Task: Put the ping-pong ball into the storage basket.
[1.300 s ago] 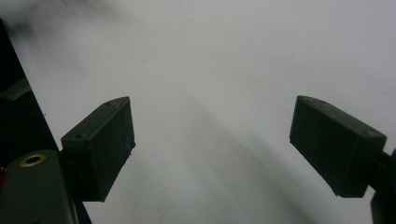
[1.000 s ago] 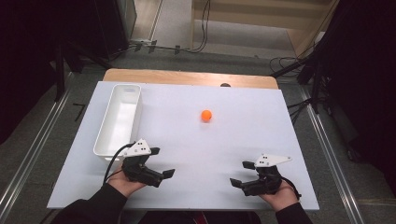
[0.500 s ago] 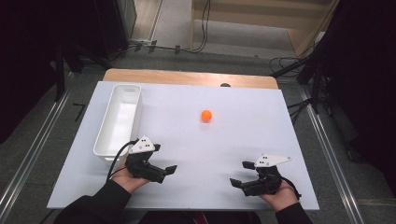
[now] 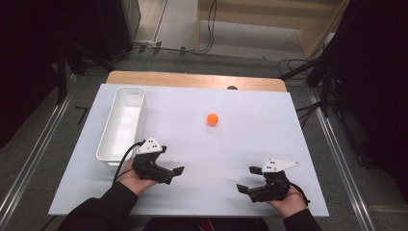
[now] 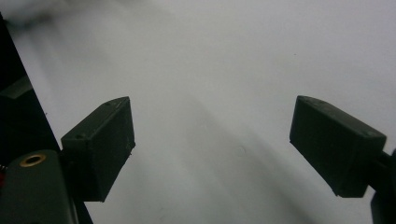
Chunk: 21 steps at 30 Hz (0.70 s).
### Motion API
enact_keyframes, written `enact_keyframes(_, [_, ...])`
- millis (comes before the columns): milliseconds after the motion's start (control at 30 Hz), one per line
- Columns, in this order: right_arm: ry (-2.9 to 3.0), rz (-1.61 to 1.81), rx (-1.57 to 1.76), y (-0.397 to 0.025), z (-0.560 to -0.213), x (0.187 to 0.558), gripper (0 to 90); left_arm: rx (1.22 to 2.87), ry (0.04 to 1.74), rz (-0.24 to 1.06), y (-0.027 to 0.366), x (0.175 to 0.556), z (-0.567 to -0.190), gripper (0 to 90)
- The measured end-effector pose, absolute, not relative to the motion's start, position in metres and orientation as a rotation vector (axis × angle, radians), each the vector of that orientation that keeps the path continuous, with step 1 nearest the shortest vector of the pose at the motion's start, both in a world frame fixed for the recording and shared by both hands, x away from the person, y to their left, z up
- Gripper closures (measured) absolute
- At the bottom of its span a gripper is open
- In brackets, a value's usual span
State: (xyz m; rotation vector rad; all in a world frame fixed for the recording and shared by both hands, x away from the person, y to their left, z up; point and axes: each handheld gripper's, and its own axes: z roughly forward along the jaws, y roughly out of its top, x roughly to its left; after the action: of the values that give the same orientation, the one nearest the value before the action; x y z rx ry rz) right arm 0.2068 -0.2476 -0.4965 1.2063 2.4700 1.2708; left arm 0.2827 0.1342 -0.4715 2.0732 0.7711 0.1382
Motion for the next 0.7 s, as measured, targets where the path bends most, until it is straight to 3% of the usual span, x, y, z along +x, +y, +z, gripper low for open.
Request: enact_keyframes(700, [2.476, 1.296, 1.187, -0.246, -0.495, 0.211, 12.7, 2.087, 0.76, 0.157, 0.116, 0.298, -0.472, 0.3])
